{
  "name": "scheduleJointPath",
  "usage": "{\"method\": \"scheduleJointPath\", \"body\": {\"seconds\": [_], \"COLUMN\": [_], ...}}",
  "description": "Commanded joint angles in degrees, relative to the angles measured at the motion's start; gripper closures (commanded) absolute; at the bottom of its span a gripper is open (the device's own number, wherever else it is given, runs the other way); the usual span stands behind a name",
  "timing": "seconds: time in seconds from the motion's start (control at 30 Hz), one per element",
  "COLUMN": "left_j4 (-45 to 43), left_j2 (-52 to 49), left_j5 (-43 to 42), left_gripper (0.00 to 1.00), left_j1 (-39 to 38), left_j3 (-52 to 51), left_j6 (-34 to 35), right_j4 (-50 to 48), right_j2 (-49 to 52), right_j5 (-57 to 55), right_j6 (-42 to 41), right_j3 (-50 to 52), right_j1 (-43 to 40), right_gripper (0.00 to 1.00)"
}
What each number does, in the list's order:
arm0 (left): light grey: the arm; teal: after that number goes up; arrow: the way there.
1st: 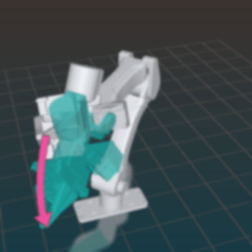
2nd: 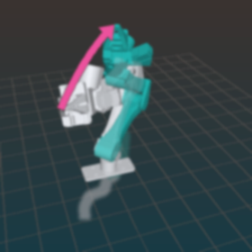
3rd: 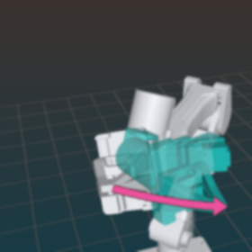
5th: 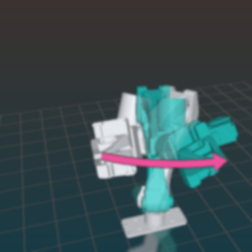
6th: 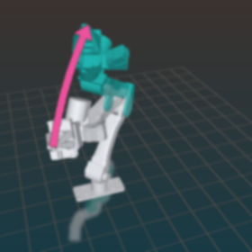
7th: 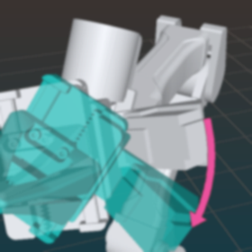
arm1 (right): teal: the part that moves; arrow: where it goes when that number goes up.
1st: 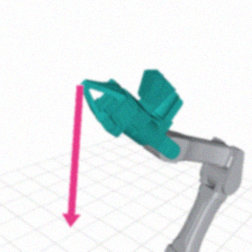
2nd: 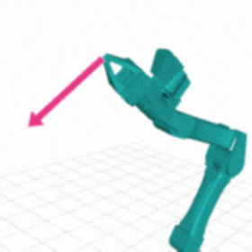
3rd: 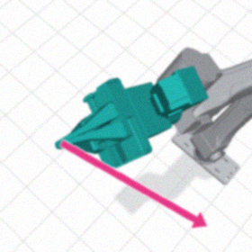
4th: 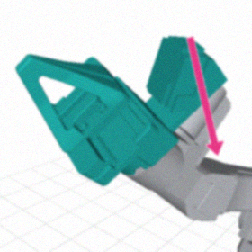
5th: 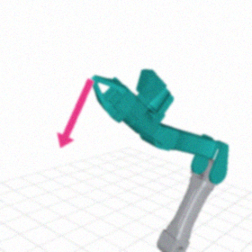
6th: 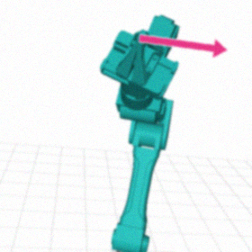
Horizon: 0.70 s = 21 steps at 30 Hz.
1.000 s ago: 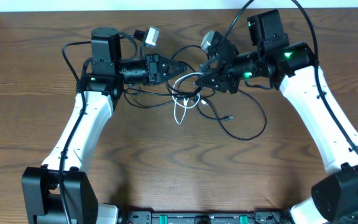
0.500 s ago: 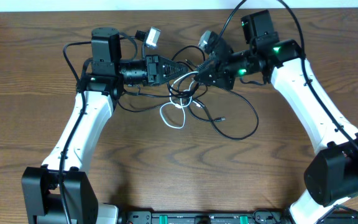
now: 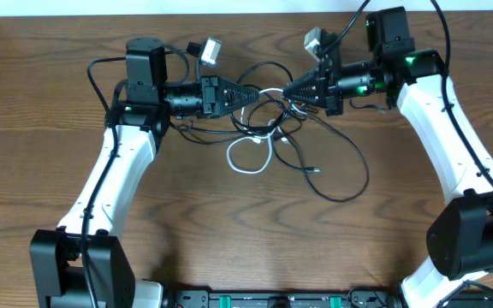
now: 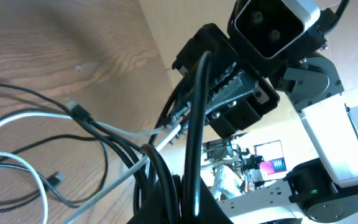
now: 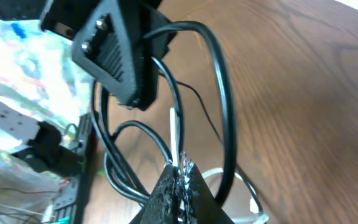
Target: Untangle cables
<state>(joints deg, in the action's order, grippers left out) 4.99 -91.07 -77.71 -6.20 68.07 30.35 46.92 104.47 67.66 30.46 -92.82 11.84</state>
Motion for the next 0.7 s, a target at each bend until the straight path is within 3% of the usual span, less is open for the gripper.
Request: {"method": "scheduleJointPath", "body": {"seconds": [0.0,0.2,0.33,0.43,0.57,0.67], "left_j4": [-0.09,1.25,9.51,14.75,17.75,17.18], "left_j2": [0.96,0.96,0.96,0.96,0.96,0.96], "left_j5": [-1.05,7.39,26.64,36.11,35.8,30.6], "left_gripper": [0.92,0.92,0.92,0.92,0.92,0.92], "left_j1": [0.02,0.02,0.02,0.02,0.02,0.02], "left_j3": [0.35,0.35,0.35,0.35,0.35,0.35], "left_j6": [-0.31,-0.28,-0.22,-0.22,-0.35,-3.61], "right_j4": [0.72,-2.71,-9.16,-11.15,-9.77,-7.67], "right_j2": [0.13,-0.96,-4.79,-8.24,-11.96,-12.33], "right_j5": [4.35,5.57,5.55,3.78,-5.53,-9.84], "right_j6": [0.26,-5.88,-14.73,-17.18,-18.21,-17.92], "right_j3": [-0.07,-0.42,-1.09,-1.09,-1.09,-1.09], "right_j1": [0.61,0.39,-0.26,-0.39,-0.07,1.01], "right_gripper": [0.99,0.99,0.99,0.99,0.99,0.99]}}
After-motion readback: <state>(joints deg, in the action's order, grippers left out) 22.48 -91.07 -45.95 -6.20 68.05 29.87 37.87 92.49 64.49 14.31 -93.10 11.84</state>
